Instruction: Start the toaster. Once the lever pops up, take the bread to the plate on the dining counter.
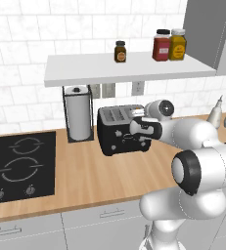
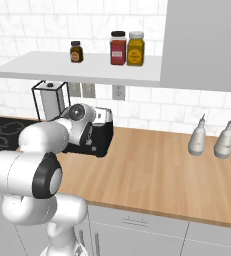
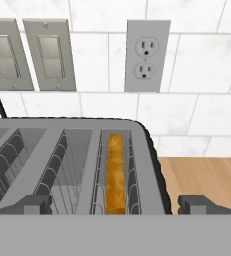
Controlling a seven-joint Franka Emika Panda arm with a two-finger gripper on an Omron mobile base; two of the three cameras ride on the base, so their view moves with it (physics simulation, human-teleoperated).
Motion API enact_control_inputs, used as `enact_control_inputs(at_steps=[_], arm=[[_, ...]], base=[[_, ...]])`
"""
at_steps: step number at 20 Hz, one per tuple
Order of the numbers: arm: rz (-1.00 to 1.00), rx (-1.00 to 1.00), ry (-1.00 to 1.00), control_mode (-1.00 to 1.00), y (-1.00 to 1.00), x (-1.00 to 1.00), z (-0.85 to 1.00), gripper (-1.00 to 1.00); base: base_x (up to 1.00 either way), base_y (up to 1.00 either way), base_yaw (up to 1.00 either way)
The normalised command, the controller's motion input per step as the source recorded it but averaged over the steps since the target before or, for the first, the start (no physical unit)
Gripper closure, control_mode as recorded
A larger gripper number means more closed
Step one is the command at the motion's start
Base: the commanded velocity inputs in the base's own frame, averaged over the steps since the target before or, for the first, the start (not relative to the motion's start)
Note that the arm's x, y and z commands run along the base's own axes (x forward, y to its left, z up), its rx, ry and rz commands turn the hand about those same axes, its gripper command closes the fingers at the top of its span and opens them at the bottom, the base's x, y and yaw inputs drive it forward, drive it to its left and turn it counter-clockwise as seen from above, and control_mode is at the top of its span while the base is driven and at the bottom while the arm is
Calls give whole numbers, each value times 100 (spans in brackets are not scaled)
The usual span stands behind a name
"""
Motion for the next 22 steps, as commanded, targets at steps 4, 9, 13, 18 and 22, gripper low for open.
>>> enact_control_inputs(at_steps=[4, 9, 13, 18, 22], arm=[[0, 0, 0, -100, 0, 0, 0, -100], [0, 0, 0, -100, 0, 0, 0, -100], [0, 0, 0, -100, 0, 0, 0, -100], [0, 0, 0, -100, 0, 0, 0, -100], [0, 0, 0, -100, 0, 0, 0, -100]], base=[[0, 0, 0], [0, 0, 0], [0, 0, 0], [0, 0, 0], [0, 0, 0]])
